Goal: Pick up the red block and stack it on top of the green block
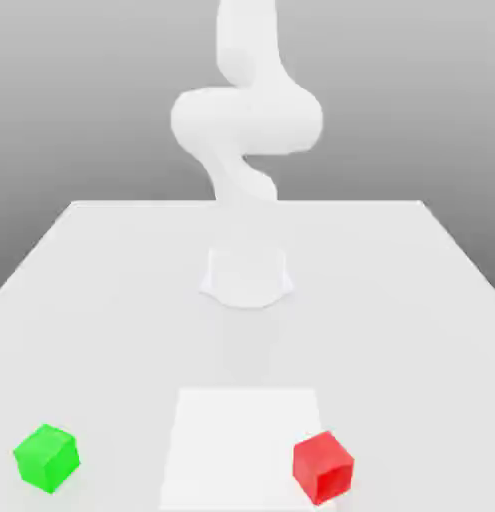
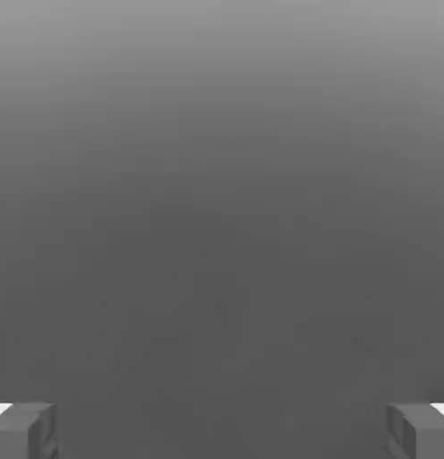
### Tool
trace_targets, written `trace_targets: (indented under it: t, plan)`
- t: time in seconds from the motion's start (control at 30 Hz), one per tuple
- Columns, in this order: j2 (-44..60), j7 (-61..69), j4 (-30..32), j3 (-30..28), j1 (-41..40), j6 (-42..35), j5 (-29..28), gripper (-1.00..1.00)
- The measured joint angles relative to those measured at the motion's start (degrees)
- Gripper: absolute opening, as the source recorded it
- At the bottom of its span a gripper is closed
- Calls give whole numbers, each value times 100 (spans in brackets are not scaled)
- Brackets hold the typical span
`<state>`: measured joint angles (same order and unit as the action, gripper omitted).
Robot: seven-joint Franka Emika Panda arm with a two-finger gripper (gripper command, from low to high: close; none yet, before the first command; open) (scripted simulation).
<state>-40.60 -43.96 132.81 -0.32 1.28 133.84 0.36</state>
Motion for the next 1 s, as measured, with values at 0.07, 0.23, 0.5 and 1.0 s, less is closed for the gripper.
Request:
trace_targets:
  t: [0.07,0.23,0.5,1.0]
  plan:
    - [443,155,87,-26,109,172,25,0]
    - [1491,538,293,-51,335,585,107,0]
    - [3153,1110,620,21,593,1237,188,0]
    - [6188,1506,865,113,849,2892,-136,-100]
